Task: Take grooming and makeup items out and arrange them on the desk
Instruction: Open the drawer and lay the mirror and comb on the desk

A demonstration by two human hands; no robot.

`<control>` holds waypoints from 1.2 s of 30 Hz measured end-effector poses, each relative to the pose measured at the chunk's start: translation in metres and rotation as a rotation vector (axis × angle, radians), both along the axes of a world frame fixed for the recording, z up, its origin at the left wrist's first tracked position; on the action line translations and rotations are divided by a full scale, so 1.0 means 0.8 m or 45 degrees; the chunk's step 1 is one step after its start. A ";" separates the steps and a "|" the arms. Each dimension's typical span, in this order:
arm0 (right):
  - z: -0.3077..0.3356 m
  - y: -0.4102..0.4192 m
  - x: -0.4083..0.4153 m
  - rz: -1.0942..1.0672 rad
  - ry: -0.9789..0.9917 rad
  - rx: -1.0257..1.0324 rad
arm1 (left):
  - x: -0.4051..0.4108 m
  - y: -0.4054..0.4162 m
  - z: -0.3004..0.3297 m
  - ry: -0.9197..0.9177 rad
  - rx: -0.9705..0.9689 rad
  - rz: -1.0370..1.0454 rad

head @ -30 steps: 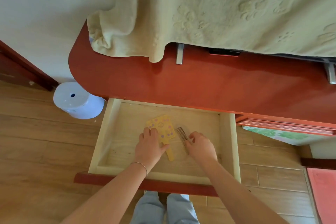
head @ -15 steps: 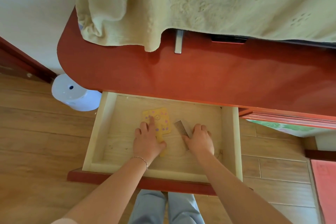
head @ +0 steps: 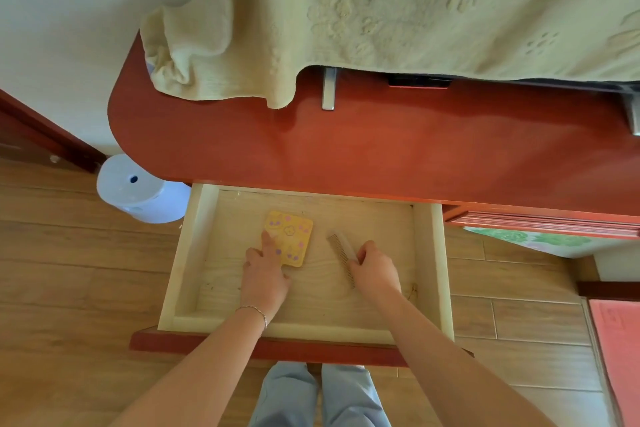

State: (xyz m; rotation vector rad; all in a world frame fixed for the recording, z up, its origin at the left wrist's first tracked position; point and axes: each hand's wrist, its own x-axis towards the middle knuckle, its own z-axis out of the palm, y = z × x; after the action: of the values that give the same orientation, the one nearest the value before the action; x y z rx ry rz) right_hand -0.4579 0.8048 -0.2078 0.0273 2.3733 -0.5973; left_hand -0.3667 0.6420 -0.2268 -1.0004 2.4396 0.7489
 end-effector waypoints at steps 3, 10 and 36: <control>0.008 0.005 0.002 -0.057 -0.027 -0.062 | 0.001 -0.009 0.006 -0.041 0.043 -0.017; 0.024 0.009 0.004 -0.158 -0.089 -0.192 | 0.013 -0.017 0.023 0.108 0.336 0.089; 0.168 0.071 -0.142 -0.788 0.025 -1.116 | -0.128 0.051 0.163 0.882 0.244 -0.546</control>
State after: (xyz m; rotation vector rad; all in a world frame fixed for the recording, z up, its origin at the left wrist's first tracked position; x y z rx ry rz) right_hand -0.5715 0.8618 -0.0731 0.3694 1.9023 -1.8758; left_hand -0.4692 0.6827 -0.0965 -0.1169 2.9116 1.2899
